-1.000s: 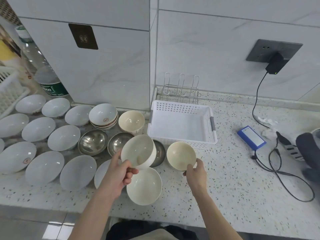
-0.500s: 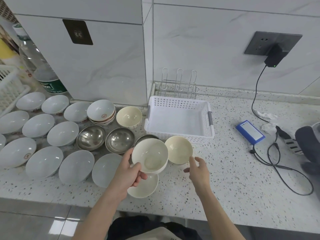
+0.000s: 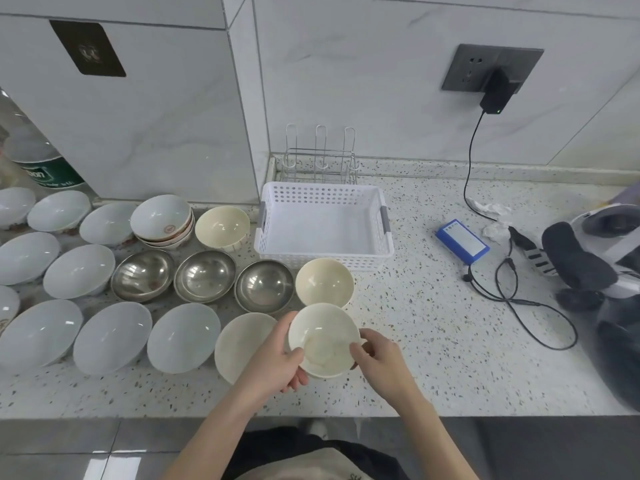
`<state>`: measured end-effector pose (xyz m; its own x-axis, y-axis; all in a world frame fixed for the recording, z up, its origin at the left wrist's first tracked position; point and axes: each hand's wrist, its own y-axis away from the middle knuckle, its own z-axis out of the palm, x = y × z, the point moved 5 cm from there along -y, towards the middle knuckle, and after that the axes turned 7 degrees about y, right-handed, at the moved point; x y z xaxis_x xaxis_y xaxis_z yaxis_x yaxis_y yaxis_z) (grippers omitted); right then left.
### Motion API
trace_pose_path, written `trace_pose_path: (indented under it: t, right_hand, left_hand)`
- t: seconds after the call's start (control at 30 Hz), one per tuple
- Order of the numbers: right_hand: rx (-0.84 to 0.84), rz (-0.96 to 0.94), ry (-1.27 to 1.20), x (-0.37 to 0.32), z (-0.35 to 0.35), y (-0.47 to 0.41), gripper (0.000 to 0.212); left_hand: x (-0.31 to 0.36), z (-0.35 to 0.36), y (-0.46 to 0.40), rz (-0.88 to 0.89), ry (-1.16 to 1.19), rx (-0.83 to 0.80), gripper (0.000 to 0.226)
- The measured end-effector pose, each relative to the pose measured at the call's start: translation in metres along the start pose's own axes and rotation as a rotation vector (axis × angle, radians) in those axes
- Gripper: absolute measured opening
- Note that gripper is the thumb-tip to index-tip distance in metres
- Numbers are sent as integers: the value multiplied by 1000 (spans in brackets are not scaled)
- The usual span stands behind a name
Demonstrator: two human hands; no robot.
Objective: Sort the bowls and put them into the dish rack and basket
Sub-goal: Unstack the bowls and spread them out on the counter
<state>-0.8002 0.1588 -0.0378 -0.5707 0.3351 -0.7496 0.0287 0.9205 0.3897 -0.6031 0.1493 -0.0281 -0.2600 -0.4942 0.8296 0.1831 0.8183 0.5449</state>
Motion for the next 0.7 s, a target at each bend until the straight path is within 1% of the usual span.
trace_pose_path:
  t: [0.13,0.4,0.7]
  right_hand:
    - [-6,10,76,9,5,1,18]
    - [-36,8,135,13,13,-4,17]
    - [-38,-14,120,15,20,-6,20]
  left_hand:
    - [-5,8,6,-28,-26,-9,67]
    - [-15,9,5,-55,-172,21,80]
    - [-12,8,3,-91,-393,21,79]
